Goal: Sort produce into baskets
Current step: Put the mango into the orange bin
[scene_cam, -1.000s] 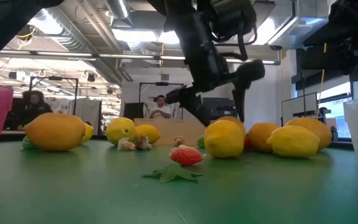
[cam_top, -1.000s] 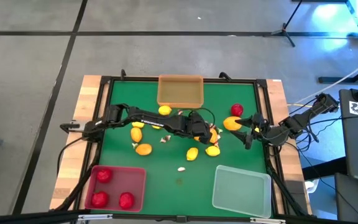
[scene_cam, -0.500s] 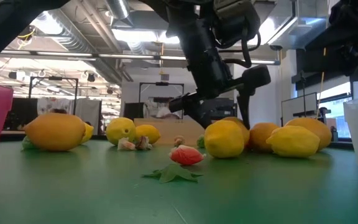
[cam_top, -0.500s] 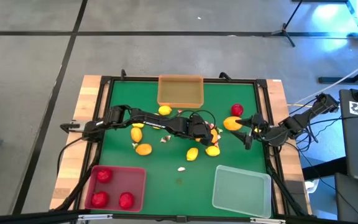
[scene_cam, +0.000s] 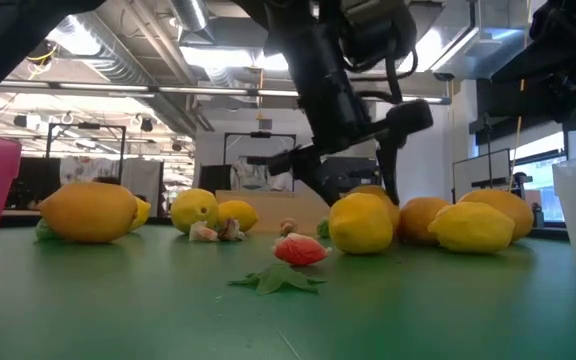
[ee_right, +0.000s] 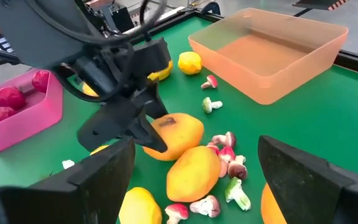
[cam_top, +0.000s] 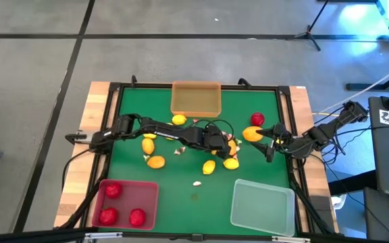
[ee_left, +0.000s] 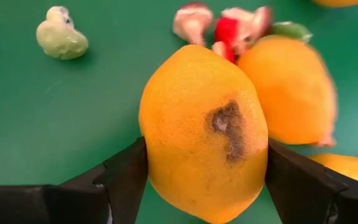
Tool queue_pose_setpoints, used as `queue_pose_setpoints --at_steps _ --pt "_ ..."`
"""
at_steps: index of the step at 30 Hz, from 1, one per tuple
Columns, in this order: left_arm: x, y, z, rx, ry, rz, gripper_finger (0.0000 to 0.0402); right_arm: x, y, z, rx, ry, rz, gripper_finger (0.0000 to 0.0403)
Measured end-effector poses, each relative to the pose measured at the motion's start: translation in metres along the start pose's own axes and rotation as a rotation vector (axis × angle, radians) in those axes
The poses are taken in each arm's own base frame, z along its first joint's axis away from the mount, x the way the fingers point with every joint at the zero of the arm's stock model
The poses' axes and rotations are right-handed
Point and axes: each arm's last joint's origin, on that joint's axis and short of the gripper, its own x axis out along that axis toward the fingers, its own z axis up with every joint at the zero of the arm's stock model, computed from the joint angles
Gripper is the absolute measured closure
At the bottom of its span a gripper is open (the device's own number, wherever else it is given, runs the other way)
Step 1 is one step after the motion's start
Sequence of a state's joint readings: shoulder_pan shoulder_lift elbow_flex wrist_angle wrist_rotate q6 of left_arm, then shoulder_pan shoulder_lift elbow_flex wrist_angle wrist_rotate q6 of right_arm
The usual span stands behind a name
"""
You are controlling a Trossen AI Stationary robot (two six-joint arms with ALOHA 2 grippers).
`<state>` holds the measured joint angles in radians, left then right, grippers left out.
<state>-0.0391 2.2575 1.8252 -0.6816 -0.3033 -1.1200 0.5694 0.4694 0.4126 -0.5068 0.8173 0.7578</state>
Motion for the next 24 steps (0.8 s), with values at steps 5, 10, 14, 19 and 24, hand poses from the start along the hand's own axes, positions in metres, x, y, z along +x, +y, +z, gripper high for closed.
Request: queue_pose_setpoints --at_steps 5,10,14,19,24 --pt "-0.017 0.000 0.008 -0.004 -0.020 -0.018 0.0124 0.000 0.000 0.000 -0.005 0.004 -0.003 0.0066" --pt "-0.038 0.005 0.025 0.005 -0.054 -0.015 0.0125 0.000 -0.001 -0.001 -0.014 0.009 -0.009 0.0066" --pt "-0.061 0.014 0.048 0.003 -0.132 -0.005 0.0125 0.000 -0.001 -0.001 -0.013 0.010 -0.009 0.0066" --pt "-0.076 0.032 0.082 0.053 -0.226 0.040 0.0125 0.000 -0.001 -0.001 -0.012 0.010 -0.010 0.0066" --pt "-0.072 0.064 0.115 0.022 -0.220 0.151 0.0125 0.000 -0.001 -0.001 -0.005 0.009 -0.010 0.0066"
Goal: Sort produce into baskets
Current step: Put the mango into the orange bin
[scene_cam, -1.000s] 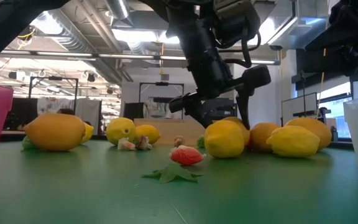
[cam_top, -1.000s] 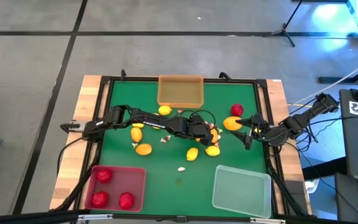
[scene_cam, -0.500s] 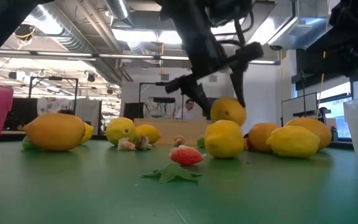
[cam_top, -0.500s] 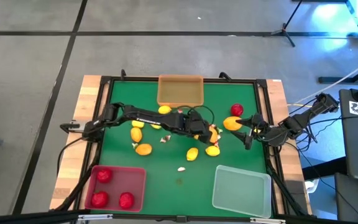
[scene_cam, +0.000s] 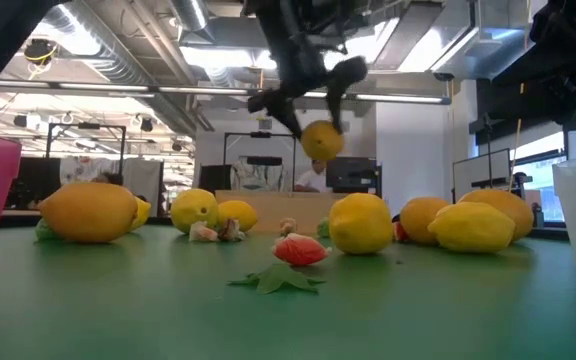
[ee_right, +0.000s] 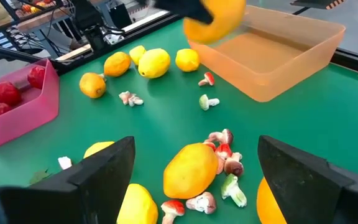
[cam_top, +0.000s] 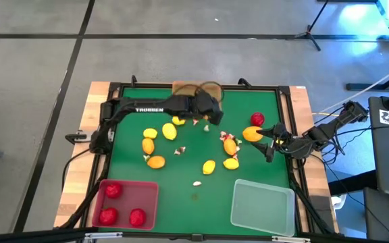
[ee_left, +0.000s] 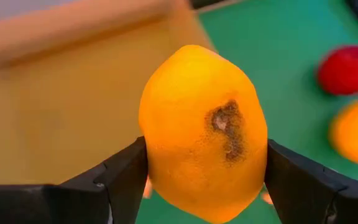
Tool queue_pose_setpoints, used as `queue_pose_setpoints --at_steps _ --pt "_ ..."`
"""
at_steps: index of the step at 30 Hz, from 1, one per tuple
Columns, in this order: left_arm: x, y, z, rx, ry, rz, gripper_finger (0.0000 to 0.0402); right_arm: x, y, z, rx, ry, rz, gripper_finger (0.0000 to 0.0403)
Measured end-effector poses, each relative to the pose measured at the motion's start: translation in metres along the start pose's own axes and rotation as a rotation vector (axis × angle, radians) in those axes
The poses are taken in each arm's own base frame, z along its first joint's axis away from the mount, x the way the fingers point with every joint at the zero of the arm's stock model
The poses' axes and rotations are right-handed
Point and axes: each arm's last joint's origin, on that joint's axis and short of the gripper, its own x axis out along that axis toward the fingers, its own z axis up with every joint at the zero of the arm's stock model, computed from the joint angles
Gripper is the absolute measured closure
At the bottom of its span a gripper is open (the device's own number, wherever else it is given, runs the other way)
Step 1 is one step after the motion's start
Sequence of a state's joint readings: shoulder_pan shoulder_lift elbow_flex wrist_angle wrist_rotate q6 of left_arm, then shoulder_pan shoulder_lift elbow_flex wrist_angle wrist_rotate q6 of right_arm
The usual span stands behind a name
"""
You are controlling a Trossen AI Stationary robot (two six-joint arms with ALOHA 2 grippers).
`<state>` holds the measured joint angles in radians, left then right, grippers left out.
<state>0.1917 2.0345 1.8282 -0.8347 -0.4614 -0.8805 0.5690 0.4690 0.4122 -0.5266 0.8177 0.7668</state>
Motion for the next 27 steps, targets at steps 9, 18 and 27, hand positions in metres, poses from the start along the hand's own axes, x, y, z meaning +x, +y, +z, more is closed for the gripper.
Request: queue_pose_setpoints --at_steps 9,18,27 --pt "0.032 0.073 0.046 -0.134 0.086 0.245 0.0125 0.000 0.000 -0.001 0.038 0.004 -0.004 0.0066" --pt "0.055 0.104 0.065 -0.164 0.123 0.273 0.0125 0.000 -0.001 0.000 0.040 -0.022 -0.029 0.0066" --pt "0.082 0.122 0.046 -0.209 0.226 0.261 0.0125 0.000 -0.001 0.000 0.047 -0.023 -0.030 0.0066"
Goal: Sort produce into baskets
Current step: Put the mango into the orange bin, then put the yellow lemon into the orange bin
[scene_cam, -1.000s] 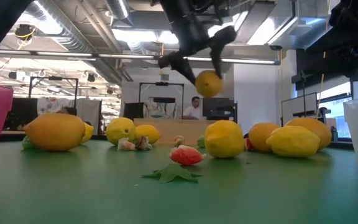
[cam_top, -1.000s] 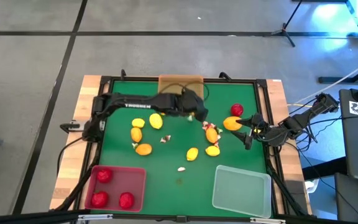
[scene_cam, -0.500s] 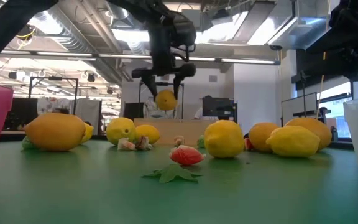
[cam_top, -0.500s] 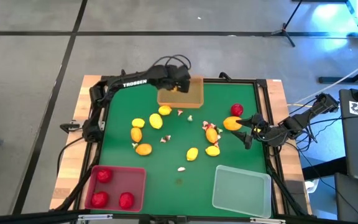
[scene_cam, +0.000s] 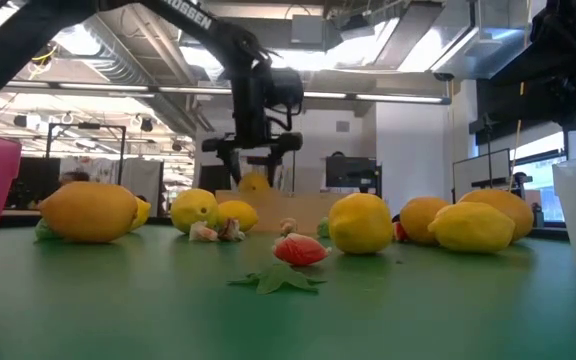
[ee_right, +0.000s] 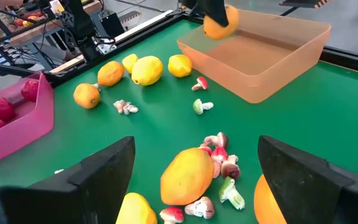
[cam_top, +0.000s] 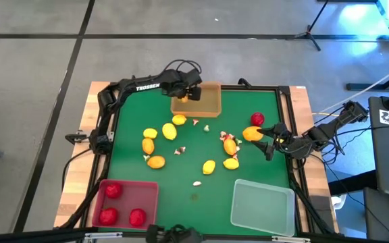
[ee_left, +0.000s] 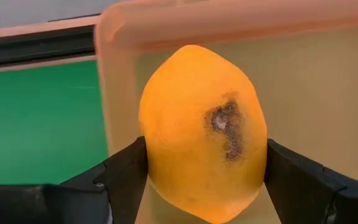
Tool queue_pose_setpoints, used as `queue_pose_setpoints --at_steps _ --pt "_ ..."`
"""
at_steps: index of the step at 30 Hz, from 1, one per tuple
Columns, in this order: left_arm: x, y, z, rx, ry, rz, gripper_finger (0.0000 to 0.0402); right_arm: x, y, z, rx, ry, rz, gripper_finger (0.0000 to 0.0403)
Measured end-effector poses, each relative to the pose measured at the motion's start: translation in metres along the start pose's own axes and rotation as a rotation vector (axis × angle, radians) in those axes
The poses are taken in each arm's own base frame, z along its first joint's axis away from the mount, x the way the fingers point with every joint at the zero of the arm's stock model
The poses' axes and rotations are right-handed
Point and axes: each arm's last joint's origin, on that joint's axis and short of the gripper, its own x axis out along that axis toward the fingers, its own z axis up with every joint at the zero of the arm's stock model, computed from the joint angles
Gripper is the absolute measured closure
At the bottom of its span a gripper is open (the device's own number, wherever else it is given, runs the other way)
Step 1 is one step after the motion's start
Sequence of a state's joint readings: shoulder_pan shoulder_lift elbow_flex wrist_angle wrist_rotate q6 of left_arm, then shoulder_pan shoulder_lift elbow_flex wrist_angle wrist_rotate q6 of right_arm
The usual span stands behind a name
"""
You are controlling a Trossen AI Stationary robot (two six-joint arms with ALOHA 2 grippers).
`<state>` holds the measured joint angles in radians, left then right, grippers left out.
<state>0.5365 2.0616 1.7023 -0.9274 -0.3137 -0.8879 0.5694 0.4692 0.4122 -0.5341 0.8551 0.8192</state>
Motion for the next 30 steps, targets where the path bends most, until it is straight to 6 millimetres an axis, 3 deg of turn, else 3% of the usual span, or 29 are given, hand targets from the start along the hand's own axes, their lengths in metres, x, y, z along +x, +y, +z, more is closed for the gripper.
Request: queue_pose_setpoints --at_steps 10,21,30 --pt "0.005 0.005 0.006 0.003 -0.017 0.011 0.0124 0.000 0.000 0.000 0.000 -0.001 0.000 0.0066" --pt "0.005 0.006 0.009 0.012 -0.047 0.022 0.0073 0.000 0.001 -0.001 -0.001 0.027 0.025 0.0066" --pt "0.004 0.006 0.010 0.014 -0.053 0.022 0.0069 0.000 0.001 -0.001 -0.001 0.027 0.025 0.0066"
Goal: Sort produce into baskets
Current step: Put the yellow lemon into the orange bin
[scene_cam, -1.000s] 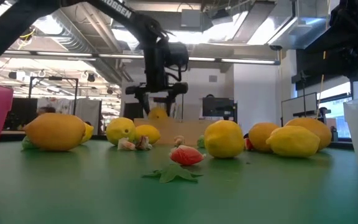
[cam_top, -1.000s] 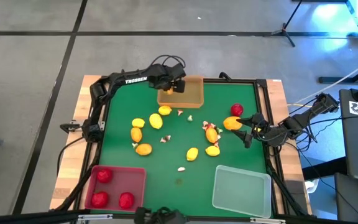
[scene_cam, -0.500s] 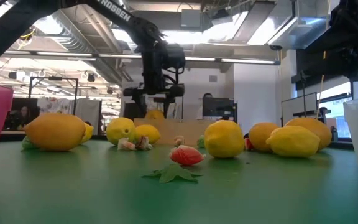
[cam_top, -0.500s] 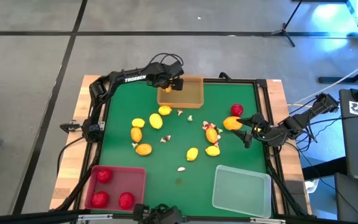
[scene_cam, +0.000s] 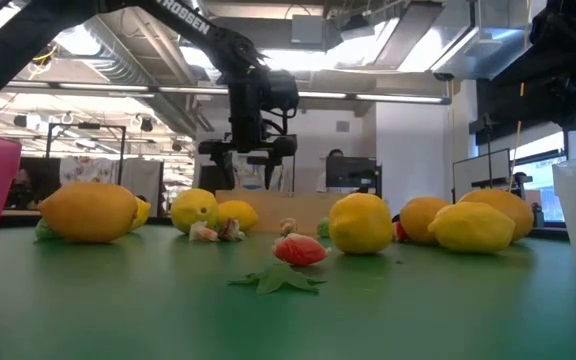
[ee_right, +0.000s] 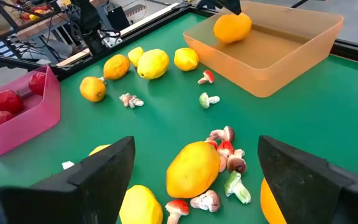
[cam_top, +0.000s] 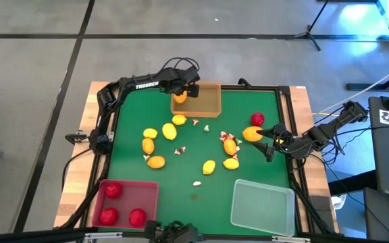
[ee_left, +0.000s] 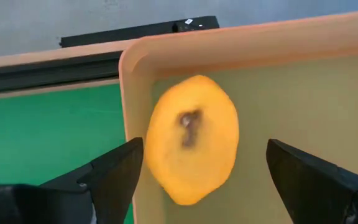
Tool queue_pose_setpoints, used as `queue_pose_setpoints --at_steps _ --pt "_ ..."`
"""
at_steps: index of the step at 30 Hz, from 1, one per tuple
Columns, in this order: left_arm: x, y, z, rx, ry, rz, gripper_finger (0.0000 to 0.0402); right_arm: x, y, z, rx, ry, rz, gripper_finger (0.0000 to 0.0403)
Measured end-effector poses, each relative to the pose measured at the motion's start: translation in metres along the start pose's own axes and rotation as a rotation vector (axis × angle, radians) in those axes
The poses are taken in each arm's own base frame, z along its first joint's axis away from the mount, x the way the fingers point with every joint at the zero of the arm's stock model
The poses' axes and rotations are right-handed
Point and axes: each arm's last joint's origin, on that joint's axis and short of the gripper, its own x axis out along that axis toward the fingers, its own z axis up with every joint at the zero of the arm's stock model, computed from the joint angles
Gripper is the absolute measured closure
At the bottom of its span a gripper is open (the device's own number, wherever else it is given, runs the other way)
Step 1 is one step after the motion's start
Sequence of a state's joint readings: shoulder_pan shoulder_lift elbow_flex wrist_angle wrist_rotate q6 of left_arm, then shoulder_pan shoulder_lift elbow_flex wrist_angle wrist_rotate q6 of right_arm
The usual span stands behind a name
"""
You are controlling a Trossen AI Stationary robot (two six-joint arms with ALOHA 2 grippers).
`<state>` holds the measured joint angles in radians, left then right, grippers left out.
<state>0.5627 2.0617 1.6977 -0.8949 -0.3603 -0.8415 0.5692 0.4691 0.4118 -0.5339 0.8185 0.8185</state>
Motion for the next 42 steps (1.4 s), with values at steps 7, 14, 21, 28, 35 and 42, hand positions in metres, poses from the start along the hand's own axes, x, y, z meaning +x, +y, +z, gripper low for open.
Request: queue_pose_setpoints --at_steps 7,14,21,28,35,42 --pt "-0.032 -0.020 0.001 0.173 -0.050 -0.089 0.0068 0.000 0.000 0.000 -0.005 0.000 0.000 0.0066" --pt "-0.101 -0.033 -0.027 0.600 -0.116 -0.219 0.0068 0.000 -0.001 -0.001 -0.022 0.011 -0.010 0.0066" --pt "-0.136 -0.029 -0.063 0.517 -0.026 -0.205 0.0068 0.000 -0.002 -0.002 -0.028 0.015 -0.015 0.0066" --pt "-0.139 -0.027 -0.100 0.278 0.094 -0.101 0.0068 0.000 -0.002 -0.002 -0.029 0.016 -0.016 0.0066" --pt "-0.117 -0.019 -0.134 0.149 0.177 0.034 0.0068 0.000 -0.002 -0.002 -0.031 0.018 -0.017 0.0066" --pt "-0.091 -0.008 -0.158 0.047 0.249 0.135 0.0068 0.000 -0.003 -0.003 -0.038 0.022 -0.022 0.0066"
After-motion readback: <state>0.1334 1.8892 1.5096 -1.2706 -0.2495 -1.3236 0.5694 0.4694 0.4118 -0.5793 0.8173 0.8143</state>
